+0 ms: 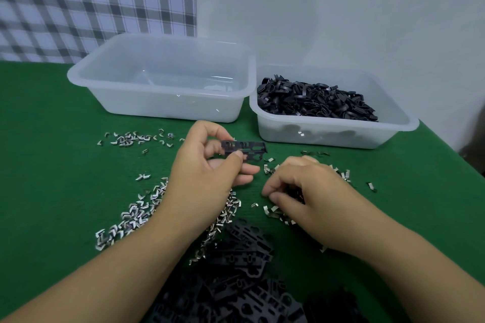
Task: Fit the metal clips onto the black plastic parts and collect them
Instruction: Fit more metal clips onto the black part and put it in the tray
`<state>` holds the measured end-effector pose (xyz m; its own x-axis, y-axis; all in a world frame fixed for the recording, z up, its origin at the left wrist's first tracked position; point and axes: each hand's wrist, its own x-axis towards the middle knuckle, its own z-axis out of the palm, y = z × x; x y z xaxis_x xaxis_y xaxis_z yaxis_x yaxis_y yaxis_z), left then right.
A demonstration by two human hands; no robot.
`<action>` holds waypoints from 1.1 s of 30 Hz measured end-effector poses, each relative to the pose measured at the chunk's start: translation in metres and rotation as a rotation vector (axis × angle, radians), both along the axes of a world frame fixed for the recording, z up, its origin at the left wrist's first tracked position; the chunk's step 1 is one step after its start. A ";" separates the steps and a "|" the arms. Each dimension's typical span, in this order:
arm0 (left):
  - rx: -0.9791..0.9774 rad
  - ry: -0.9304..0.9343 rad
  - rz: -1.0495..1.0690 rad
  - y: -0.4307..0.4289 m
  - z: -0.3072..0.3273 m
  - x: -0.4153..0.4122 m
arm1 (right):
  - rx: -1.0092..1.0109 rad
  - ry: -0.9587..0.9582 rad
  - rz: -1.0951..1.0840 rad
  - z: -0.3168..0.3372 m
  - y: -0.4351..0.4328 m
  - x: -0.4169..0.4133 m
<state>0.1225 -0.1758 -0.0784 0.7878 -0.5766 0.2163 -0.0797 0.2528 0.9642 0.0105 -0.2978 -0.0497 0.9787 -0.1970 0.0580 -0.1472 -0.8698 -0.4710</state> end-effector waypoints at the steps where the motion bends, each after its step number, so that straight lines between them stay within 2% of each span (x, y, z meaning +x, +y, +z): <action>1: 0.000 -0.003 0.005 0.000 0.000 0.000 | 0.009 -0.017 -0.008 0.001 -0.001 -0.001; 8: -0.003 -0.008 0.021 -0.001 0.000 -0.001 | -0.050 -0.025 0.040 -0.001 0.009 0.001; 14: 0.030 -0.036 0.021 0.001 -0.001 0.000 | 0.034 -0.061 -0.102 0.013 -0.010 -0.007; 19: 0.036 -0.049 0.024 0.002 -0.001 0.000 | 0.010 0.065 0.002 0.015 -0.009 -0.011; 26: 0.033 -0.065 0.032 0.002 -0.003 0.001 | -0.097 0.053 0.070 0.005 0.002 -0.004; 33: 0.041 -0.089 0.033 0.002 -0.004 0.001 | -0.115 0.078 0.073 0.005 0.004 -0.006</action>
